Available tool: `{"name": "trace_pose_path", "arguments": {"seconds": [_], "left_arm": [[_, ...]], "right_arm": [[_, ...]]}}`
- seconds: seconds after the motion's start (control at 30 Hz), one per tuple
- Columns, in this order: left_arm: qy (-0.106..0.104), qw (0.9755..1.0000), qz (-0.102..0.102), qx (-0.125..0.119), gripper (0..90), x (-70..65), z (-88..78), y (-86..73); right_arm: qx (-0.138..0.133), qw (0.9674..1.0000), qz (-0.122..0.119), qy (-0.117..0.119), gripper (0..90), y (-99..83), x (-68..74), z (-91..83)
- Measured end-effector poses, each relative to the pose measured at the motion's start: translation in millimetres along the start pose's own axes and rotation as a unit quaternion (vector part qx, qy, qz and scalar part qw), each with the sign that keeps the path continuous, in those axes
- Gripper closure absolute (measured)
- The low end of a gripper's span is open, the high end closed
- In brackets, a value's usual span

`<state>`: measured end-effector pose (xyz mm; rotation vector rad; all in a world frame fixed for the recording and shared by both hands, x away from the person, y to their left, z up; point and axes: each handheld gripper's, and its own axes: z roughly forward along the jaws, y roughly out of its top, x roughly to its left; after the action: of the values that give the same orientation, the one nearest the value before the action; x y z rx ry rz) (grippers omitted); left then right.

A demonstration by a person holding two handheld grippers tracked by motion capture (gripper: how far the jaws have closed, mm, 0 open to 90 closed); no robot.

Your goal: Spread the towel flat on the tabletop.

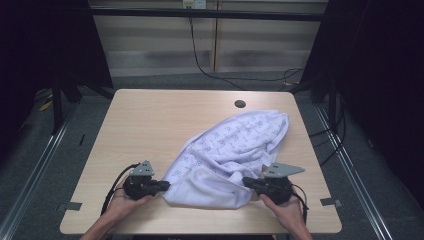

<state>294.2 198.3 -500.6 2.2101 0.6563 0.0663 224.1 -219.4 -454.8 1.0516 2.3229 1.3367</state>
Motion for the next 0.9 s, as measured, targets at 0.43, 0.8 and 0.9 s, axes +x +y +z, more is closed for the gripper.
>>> {"name": "trace_pose_path", "arguments": {"seconds": [0.43, 0.8, 0.9], "left_arm": [[-0.015, 0.9921, -0.073, -0.101, 81.1, 16.4, -42.9, -9.9], [-0.028, 0.9928, -0.041, -0.109, 53.2, 6.2, -15.0, 36.3], [-0.047, 0.9963, -0.046, -0.056, 47.1, 5.7, 16.7, 42.7]], "right_arm": [[0.046, 0.9986, 0.011, 0.023, 87.3, -59.4, 36.6, -55.5], [-0.009, 0.9997, 0.017, 0.012, 63.0, -24.1, 19.0, -37.1], [0.004, 0.9996, 0.018, 0.020, 59.3, -13.2, 7.5, -13.1]]}}
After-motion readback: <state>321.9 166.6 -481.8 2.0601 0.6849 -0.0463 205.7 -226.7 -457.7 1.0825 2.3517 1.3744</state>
